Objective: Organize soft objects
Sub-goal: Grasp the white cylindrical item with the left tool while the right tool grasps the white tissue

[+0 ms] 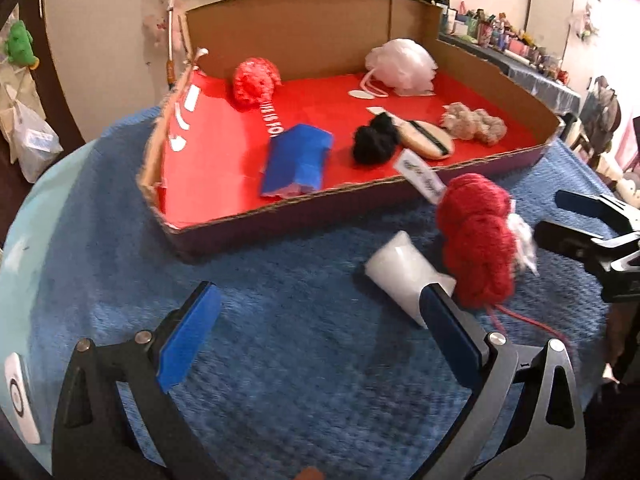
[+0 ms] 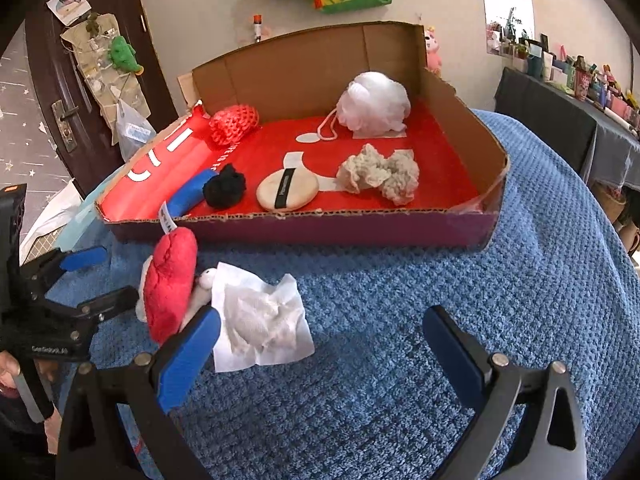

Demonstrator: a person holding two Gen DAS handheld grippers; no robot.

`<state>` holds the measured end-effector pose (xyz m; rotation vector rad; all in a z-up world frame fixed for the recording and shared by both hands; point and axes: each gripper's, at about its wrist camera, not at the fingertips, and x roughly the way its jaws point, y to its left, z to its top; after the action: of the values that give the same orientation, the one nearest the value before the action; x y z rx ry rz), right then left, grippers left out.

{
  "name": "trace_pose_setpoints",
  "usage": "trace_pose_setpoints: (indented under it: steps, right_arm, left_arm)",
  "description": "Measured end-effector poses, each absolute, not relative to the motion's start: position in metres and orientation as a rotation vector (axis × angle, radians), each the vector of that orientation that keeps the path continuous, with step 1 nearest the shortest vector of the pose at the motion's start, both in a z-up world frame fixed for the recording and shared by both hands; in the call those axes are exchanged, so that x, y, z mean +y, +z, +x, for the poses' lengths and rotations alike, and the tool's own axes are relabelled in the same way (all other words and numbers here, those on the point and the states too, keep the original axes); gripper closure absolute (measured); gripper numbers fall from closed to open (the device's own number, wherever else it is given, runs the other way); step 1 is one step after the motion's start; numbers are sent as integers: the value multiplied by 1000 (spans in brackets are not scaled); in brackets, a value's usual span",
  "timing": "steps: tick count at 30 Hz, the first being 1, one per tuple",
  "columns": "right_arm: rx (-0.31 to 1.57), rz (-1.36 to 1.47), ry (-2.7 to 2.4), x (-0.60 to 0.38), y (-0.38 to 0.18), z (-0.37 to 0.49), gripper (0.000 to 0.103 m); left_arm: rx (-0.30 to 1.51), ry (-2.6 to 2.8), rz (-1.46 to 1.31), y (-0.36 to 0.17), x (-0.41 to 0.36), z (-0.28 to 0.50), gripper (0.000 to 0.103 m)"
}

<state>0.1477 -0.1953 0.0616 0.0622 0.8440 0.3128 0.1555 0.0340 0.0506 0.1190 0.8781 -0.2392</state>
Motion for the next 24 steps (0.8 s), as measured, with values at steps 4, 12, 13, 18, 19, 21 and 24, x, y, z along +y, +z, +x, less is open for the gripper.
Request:
trace_pose_setpoints:
  steps: [4,12,13,18,19,21,24]
  right_arm:
    - [846,81,319,-200,61,147,0]
    - [849,96,328,-203,61,144,0]
    - [850,97,328,-203,61,145,0]
    - [850,98,329,-202,60,145,0]
    - [850,97,329,-202,60,145,0]
    - [850,95,331,-202,60,145,0]
    - [846,80,343,-199,62,144,0]
  left_arm:
    - [882,-274,131,49,24,153,1]
    - [894,-269,259,37,15,150,1]
    - [894,-267,266,38,19,150,1]
    - [870,-175,310,45,49,151,1]
    - [874,-157,308,47,56,151,1]
    - [871,-167,281,50,59,148,2]
    - [837,-228,250,58,49,142,2]
